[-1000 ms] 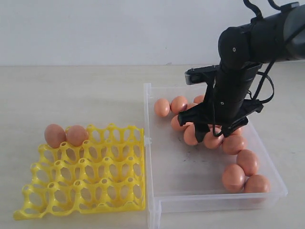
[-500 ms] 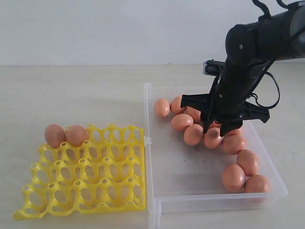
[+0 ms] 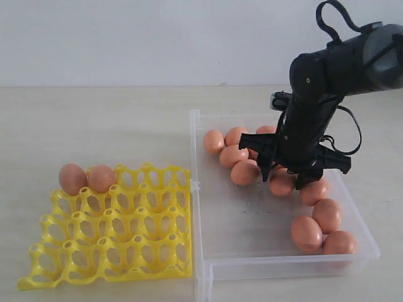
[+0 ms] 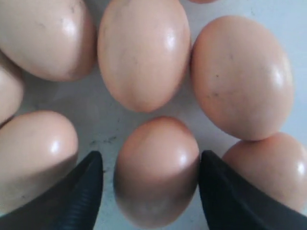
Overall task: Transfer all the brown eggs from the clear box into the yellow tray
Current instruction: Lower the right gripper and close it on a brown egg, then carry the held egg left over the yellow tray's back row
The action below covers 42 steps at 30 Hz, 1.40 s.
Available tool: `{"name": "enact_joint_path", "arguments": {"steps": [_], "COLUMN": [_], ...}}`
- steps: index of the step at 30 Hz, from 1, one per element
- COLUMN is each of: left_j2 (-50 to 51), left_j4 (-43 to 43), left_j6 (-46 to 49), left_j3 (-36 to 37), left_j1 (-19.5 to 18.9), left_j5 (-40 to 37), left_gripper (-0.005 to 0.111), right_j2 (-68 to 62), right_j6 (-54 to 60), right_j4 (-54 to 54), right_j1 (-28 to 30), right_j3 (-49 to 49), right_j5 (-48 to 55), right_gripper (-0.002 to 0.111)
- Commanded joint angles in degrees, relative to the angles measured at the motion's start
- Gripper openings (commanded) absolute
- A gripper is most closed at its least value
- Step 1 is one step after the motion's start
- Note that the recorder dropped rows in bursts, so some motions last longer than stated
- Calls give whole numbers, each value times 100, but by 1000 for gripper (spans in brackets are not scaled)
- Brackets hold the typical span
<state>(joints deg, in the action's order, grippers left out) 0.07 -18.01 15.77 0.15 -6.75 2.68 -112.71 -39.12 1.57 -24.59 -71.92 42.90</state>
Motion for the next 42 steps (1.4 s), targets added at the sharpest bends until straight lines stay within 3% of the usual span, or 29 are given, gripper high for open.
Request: {"name": "enact_joint_path", "arguments": {"steps": [1,4,5,9,13,19,22,27,31,34,39,42], "left_j2": [-7,-7,-7,-7,-7,-7,-7,-7,-7,-7,-7,-7], "left_j4": [-27,-27,-27,-27,-27,-27,-27,-27,-27,-27,-27,-27], "left_j6": [20,20,20,20,20,20,20,20,20,20,20,20], "left_j3": [-15,-15,-15,-15,-15,-15,-15,-15,-15,-15,-15,-15], "left_j1": [-6,-6,-6,-6,-6,-6,-6,-6,-6,-6,-6,-6], "left_j5": [32,32,32,32,32,32,32,32,32,32,32,32], "left_gripper": [4,4,4,4,4,4,4,4,4,4,4,4], "right_j2": [5,5,5,5,18,18,18,28,155,372,541,541], "right_j6": [17,177,300,1172,1134,-143,-3,618,2105,3054,3066,2669], "right_j4": [111,108,108,248,1130,2455,2444,2272,1002,111,174,740], "right_j1": [31,31,31,-56,-303,-338,-325,-336,-336,-336,-336,-336], "right_j3": [-6,-6,-6,-6,287,1377,1646,1822,2052,2508,3342,3522], "right_j5": [-196,-159,-144,-556,-1515,-4487,-5511,-6238,-6642,-7562,-9922,-10792], "right_gripper": [33,4,0,0,0,0,0,0,0,0,0,0]}}
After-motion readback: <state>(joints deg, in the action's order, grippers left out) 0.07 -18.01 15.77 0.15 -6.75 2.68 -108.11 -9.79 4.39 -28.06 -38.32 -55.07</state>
